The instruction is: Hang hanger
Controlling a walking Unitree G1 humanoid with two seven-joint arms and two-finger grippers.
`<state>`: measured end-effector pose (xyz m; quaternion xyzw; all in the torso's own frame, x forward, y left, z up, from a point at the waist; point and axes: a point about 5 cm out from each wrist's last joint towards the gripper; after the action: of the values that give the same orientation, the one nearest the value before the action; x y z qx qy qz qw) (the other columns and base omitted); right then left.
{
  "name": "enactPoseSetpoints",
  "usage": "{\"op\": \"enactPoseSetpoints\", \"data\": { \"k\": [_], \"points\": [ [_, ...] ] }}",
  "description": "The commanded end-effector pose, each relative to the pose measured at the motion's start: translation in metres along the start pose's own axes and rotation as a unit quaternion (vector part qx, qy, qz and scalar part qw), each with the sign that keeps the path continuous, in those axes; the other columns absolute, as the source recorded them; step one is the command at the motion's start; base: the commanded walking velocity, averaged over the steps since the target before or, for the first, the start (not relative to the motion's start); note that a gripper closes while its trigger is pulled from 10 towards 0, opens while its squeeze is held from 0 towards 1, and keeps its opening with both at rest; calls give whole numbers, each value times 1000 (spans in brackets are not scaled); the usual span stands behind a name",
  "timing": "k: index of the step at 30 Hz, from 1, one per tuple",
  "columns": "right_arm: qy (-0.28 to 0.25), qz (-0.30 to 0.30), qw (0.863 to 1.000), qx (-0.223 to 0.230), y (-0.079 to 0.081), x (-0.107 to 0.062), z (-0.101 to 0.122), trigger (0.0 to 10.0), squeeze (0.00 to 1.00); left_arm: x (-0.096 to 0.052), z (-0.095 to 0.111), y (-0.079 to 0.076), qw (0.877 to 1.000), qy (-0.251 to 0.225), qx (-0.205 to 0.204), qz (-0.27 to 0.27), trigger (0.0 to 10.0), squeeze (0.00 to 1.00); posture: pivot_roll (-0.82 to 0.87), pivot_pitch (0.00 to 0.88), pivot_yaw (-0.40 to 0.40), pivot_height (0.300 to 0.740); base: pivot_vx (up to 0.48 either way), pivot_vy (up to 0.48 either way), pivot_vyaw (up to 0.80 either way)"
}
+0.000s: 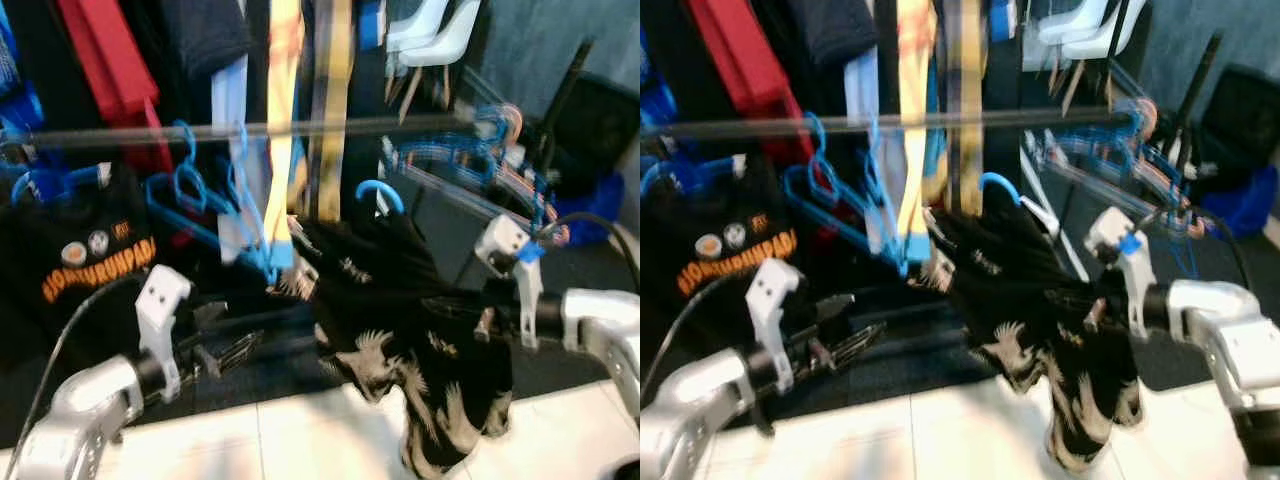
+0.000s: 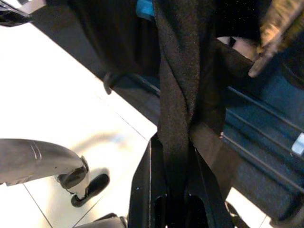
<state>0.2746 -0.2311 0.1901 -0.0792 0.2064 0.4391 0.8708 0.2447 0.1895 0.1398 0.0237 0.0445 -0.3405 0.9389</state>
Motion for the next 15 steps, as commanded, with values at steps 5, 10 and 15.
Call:
{"op": "enactPoseSetpoints", "data": {
  "k": [5, 10, 15],
  "points": [
    [-21, 67, 997, -24, 20, 0, 9, 0, 0, 3, 18, 0, 999, -26, 9, -16, 10000, 0, -34, 0, -23, 740, -346, 0, 0],
    [-22, 98, 994, -31, 27, -2, 11, 0, 0, 1, 30, 2, 999, -44, 17, -24, 10000, 0, -35, 0, -24, 740, -361, 0, 0],
    [-29, 109, 993, -42, 30, -2, 14, 0, 0, -5, 43, 10, 997, -61, 26, -27, 10000, 0, -30, 0, -28, 740, -370, 0, 0]
  ]
}}
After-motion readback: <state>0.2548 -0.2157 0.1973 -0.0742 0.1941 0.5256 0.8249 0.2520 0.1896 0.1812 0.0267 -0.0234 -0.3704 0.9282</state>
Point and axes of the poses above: a point about 5 cm out from each wrist's last joint towards the gripper, its own x axis pointing out of the wrist towards the gripper, its own z axis along the axis of the wrist's last joint, y = z × x, and after that the axes turned 4 degrees about x, right-handed
